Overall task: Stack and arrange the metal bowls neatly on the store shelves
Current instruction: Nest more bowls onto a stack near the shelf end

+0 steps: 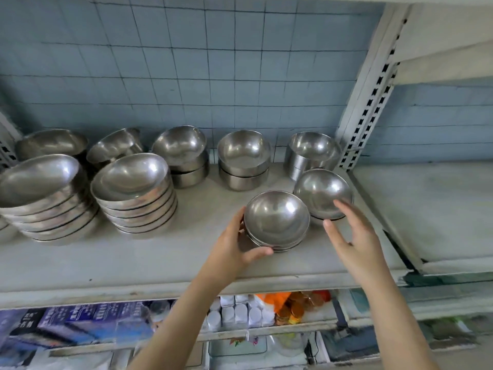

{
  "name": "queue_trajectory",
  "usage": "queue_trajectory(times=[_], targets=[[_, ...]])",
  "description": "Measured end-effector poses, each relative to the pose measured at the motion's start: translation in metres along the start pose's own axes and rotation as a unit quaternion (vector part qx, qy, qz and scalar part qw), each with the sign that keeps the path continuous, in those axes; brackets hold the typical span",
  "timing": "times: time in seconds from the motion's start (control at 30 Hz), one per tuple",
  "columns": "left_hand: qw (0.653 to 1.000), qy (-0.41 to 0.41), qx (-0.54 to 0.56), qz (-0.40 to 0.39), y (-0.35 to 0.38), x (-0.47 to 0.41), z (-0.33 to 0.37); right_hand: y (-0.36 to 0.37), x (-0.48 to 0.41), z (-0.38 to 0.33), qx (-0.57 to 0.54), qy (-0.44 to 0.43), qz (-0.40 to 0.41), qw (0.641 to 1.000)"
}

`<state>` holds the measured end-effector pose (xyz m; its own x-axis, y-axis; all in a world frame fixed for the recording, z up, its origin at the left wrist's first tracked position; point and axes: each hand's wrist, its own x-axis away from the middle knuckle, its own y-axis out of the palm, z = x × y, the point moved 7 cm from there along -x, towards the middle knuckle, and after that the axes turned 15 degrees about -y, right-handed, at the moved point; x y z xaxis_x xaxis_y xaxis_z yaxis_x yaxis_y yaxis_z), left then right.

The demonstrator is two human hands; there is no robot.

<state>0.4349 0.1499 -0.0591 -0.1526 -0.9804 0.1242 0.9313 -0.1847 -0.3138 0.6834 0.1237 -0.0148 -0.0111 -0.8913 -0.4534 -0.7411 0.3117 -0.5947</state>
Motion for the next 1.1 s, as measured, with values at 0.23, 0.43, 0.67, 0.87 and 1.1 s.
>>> queue_trajectory(times=[0.23, 0.43, 0.67, 0.87, 1.1], targets=[[0.995, -0.035, 0.074, 0.053, -0.015, -0.001, -0.011, -0.012, -0.016, 0.008, 0.13, -0.105, -0.01, 0.986], [0.993, -0.04, 0.093, 0.052, -0.015, 0.001, -0.008, -0.019, -0.027, 0.008, 0.114, -0.139, 0.013, 0.984], [0.992, -0.023, 0.117, 0.027, -0.015, 0.002, -0.004, -0.026, -0.028, 0.009, 0.052, -0.12, 0.021, 0.991], [0.992, -0.028, 0.119, 0.01, -0.015, -0.002, -0.011, -0.035, -0.026, -0.015, 0.054, -0.16, 0.075, 0.983], [0.993, -0.013, 0.112, 0.022, -0.015, 0.0, -0.006, -0.013, -0.029, -0.067, -0.018, -0.224, 0.08, 0.971]])
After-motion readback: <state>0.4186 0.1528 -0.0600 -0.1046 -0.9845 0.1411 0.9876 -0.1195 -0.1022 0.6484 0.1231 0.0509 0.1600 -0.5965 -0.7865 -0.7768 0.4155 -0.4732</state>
